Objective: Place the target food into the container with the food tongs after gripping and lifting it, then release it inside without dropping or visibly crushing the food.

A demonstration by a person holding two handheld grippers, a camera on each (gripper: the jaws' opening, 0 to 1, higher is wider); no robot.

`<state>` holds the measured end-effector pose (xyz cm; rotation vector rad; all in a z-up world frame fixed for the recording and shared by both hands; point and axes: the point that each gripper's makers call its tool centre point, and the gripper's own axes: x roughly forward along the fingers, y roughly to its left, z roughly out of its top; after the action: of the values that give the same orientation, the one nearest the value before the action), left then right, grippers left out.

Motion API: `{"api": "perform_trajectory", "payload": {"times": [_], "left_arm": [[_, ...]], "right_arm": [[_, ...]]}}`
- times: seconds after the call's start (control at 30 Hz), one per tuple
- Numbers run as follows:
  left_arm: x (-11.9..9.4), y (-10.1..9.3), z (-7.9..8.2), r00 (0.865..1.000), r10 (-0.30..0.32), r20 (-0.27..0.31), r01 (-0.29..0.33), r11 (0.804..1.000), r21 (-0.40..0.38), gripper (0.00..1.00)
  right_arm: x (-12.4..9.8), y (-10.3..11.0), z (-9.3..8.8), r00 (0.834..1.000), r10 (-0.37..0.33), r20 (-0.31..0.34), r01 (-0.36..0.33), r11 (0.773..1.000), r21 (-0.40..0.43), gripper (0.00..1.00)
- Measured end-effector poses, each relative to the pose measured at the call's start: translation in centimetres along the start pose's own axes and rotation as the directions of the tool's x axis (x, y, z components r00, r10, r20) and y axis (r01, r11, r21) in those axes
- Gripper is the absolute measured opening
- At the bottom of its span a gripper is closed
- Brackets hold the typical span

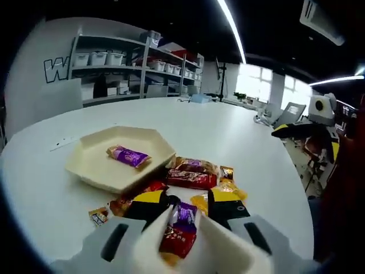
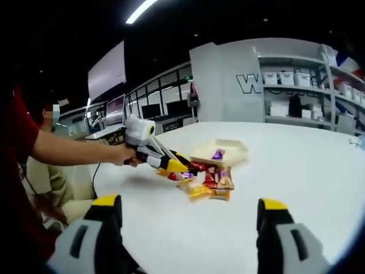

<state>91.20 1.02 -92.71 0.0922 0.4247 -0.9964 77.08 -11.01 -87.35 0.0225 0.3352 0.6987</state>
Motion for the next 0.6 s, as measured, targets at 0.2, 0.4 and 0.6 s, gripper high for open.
{"api": "perform_trajectory", "payload": {"times": [0.2, 0.4, 0.6], "left_arm": [[0.10, 0.05, -0.38, 1.000, 0.010, -0.011, -0.010, 1.000, -0.006, 0.26], [0.01, 0.09, -0.48, 1.000, 0.003, 0.017, -0.002, 1.000, -0.022, 0.24], [-0.06, 0.01, -0.44, 0.999, 0.006, 0.037, -0.004, 0.999, -0.052, 0.24]], "right_arm": [[-0.11, -0.05, -0.02, 1.000, -0.009, 0.002, 0.009, 1.000, -0.004, 0.98], [-0.12, -0.11, -0.08, 1.000, -0.011, -0.004, 0.011, 1.000, -0.009, 0.99], [-0.14, -0.26, -0.08, 1.000, -0.025, -0.003, 0.025, 0.999, -0.021, 0.99]]}}
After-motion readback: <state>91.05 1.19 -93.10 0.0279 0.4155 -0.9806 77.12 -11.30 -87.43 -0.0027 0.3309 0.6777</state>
